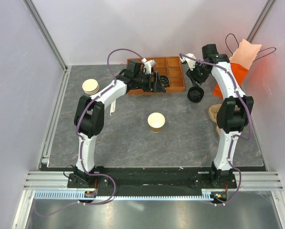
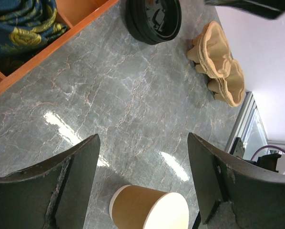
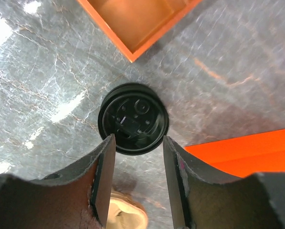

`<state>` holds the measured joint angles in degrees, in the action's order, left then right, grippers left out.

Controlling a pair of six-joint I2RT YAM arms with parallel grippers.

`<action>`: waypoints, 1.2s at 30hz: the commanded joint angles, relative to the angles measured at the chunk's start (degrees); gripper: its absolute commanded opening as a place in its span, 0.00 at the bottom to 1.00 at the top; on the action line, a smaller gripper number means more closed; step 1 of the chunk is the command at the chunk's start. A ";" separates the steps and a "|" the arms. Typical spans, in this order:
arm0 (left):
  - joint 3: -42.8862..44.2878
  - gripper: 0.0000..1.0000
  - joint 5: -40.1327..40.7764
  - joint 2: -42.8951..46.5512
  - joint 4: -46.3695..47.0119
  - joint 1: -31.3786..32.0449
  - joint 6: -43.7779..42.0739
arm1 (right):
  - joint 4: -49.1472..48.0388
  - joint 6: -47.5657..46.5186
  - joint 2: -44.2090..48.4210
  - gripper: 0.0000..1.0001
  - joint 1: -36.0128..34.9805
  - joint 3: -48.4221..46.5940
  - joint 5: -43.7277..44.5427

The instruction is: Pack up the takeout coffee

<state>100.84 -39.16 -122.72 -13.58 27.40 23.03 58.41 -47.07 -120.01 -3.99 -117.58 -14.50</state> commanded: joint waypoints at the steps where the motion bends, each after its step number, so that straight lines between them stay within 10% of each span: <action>1: -0.55 0.81 -1.18 3.98 0.66 -0.24 -1.85 | 4.78 4.79 -4.62 0.50 1.35 -2.56 0.77; 36: -1.08 0.81 -2.50 3.71 0.84 -0.24 -2.37 | 0.21 3.91 -14.03 0.38 3.73 -8.72 5.54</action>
<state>99.66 -40.18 -121.54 -13.61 27.33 22.90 59.70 -43.27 -133.21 -0.25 -123.81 -9.13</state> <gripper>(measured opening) 0.812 0.394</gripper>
